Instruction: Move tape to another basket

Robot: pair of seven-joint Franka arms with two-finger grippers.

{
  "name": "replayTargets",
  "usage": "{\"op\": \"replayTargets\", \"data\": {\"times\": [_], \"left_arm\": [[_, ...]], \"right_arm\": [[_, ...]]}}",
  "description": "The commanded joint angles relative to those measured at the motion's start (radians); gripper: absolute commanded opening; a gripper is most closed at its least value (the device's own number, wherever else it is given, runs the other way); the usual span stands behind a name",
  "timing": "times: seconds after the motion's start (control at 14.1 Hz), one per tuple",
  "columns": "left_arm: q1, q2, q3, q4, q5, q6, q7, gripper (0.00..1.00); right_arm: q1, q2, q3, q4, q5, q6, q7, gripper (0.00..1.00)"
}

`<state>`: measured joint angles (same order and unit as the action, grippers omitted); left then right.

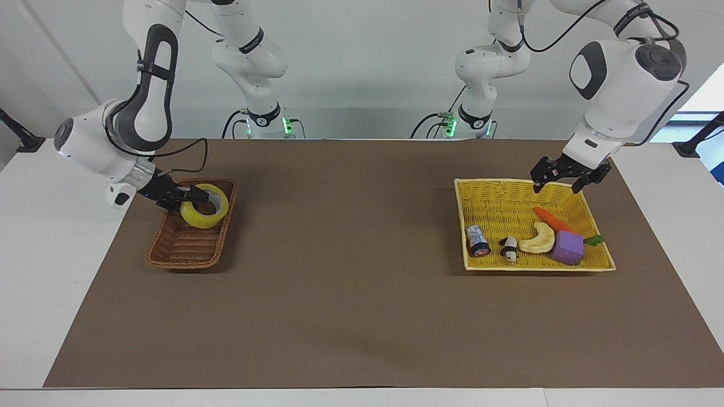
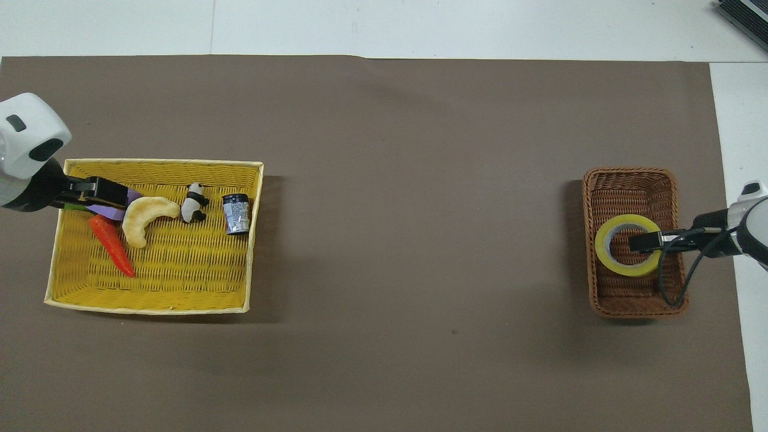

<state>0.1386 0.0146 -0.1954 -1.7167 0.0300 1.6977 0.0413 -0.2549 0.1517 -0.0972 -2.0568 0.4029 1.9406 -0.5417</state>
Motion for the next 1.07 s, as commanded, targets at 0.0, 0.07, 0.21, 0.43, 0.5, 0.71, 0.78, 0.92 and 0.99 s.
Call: {"op": "replayTargets", "data": {"times": [0.0, 0.07, 0.21, 0.43, 0.5, 0.71, 0.78, 0.92, 0.99], "left_arm": [[0.001, 0.053, -0.01, 0.176, 0.033, -0.172, 0.022, 1.0], [0.0, 0.042, -0.01, 0.178, 0.033, -0.182, 0.023, 1.0], [-0.005, 0.035, -0.01, 0.172, 0.031, -0.184, 0.028, 1.0], [0.004, 0.03, -0.01, 0.17, 0.028, -0.185, 0.026, 1.0], [0.006, 0.031, -0.012, 0.17, 0.019, -0.176, 0.022, 1.0], [0.004, 0.031, -0.01, 0.17, 0.018, -0.173, 0.019, 1.0], [0.003, 0.031, -0.01, 0.17, 0.018, -0.171, 0.02, 1.0], [0.004, 0.031, -0.009, 0.17, 0.018, -0.173, 0.022, 1.0], [0.009, 0.031, -0.009, 0.17, 0.018, -0.173, 0.022, 1.0]], "right_arm": [[-0.017, 0.0, 0.014, -0.013, -0.027, 0.023, -0.023, 0.01], [-0.017, 0.015, 0.014, -0.011, -0.027, 0.024, -0.026, 0.08], [-0.017, 0.02, 0.014, -0.011, -0.029, 0.038, -0.024, 0.32], [-0.026, 0.035, 0.014, 0.03, -0.029, 0.024, -0.02, 1.0], [-0.027, 0.037, 0.014, 0.049, -0.029, 0.024, -0.017, 1.0], [-0.018, 0.035, 0.014, 0.102, -0.03, 0.032, 0.014, 1.0], [-0.011, 0.035, 0.014, 0.125, -0.033, 0.037, 0.044, 1.0], [0.014, 0.034, 0.014, 0.188, -0.077, 0.037, 0.127, 1.0], [0.044, 0.034, 0.014, 0.225, -0.143, 0.037, 0.185, 1.0]]}}
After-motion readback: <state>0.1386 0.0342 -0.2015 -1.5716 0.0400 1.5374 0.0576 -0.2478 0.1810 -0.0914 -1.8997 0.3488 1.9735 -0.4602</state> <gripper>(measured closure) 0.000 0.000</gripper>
